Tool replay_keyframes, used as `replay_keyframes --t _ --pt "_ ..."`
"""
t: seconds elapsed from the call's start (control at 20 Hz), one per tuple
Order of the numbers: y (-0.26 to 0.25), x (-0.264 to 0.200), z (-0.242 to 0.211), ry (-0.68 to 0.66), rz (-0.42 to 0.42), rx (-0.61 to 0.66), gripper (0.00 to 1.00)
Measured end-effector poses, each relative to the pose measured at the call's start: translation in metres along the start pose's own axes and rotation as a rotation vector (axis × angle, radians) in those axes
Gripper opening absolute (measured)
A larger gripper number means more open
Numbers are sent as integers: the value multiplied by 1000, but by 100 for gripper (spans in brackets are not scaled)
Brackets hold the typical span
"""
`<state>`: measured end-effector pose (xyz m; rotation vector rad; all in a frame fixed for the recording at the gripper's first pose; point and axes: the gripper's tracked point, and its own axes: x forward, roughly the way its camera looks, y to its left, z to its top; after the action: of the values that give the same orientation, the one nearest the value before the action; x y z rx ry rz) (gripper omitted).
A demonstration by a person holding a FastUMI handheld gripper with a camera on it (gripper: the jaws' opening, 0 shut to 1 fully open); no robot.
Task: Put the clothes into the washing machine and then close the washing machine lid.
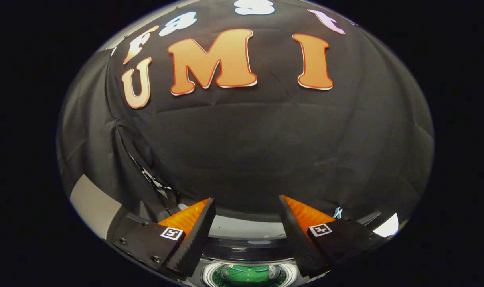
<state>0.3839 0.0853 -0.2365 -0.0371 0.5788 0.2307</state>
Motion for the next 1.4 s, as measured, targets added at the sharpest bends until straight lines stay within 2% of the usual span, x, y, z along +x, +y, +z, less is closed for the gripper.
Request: replay_keyframes --t 0.45,1.05,1.4 --pt "2 -3 0 -18 0 -10 99" --pt "5 -76 -46 -78 -2 -12 99" --pt "6 -102 -73 -103 -27 -12 99"
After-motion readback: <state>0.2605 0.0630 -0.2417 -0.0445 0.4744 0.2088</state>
